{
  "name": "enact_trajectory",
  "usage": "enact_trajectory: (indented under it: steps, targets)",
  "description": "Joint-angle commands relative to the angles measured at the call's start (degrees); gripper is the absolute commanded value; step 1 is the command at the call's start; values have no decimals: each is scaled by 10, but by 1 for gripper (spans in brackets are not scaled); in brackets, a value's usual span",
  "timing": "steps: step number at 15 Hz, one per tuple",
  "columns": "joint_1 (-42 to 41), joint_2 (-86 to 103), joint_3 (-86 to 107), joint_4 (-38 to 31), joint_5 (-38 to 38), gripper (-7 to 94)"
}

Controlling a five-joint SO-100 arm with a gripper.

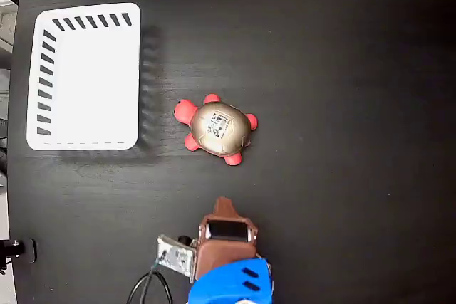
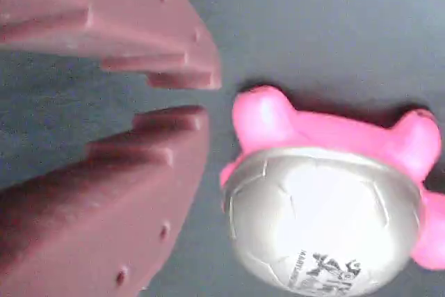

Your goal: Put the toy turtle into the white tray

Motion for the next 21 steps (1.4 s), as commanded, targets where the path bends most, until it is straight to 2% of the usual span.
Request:
enact_trajectory:
  steps: [1,7,11,13,16,18,20,21]
  targets:
    - [-18,-137,-134,-2,19,-1]
    - [-4,-468,-403,34,40,-1]
    - [6,-663,-545,83,99,-1]
    - [5,-697,-573,90,120,7]
    - [4,-742,-597,96,133,35]
    - [-7,-761,-597,93,144,38]
    - [-16,-778,-599,92,153,49]
    - [-20,-785,-599,94,156,49]
